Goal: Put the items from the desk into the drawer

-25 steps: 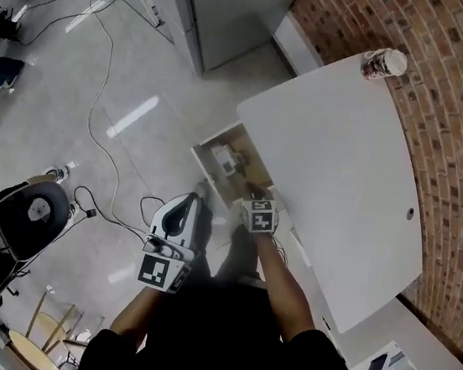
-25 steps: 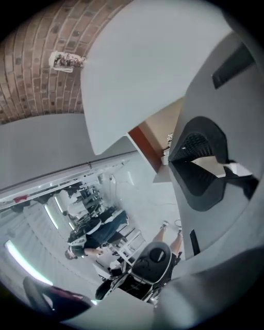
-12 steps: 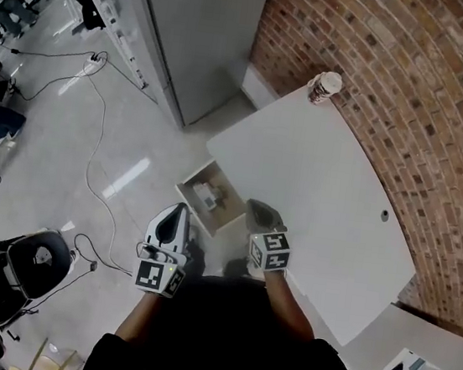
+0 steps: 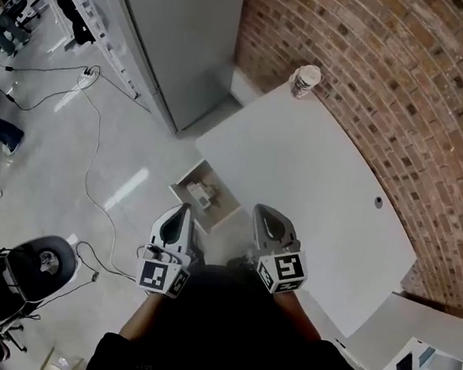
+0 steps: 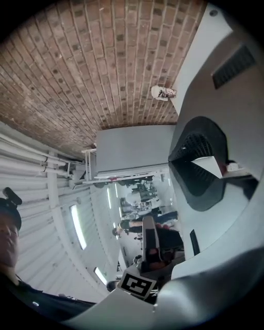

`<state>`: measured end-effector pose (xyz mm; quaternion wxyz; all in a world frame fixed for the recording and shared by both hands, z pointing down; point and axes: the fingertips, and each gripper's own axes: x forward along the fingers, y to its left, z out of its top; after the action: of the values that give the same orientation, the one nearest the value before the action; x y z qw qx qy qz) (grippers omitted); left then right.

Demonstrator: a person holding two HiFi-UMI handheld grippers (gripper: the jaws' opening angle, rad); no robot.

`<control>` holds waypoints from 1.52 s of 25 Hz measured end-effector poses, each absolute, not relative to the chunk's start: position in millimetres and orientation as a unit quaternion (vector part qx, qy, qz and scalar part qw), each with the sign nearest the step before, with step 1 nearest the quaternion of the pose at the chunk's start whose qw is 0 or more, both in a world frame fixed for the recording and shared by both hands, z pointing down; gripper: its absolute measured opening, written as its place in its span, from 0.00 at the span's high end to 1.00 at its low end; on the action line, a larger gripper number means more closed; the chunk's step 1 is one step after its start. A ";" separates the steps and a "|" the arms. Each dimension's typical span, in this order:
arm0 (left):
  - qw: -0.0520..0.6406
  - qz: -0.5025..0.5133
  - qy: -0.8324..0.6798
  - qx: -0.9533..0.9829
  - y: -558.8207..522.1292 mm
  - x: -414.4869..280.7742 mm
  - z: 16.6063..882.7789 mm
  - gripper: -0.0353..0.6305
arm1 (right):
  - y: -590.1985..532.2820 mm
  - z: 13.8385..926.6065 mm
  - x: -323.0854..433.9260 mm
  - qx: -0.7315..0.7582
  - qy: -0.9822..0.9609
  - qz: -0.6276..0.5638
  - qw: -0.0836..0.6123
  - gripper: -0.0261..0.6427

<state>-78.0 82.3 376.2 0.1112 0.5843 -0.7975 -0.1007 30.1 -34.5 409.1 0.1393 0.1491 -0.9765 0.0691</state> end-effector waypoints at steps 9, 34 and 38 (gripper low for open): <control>0.107 -0.094 -0.790 0.596 77.4 -65.2 377.6 0.94 | -39.4 398.3 39.0 0.156 -0.977 0.066 0.127 0.96; 0.107 -0.101 -0.787 0.599 66.7 -70.6 373.9 0.94 | -53.0 399.1 40.6 0.169 -0.975 0.070 0.127 0.96; 0.107 -0.110 -0.787 0.598 65.6 -71.6 370.7 0.94 | -53.7 402.2 40.3 0.169 -0.975 0.071 0.129 0.96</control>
<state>-71.6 65.6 370.7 0.1066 0.5979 -0.7869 -0.1097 40.3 -53.7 402.2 0.1286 0.1688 -0.9746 0.0710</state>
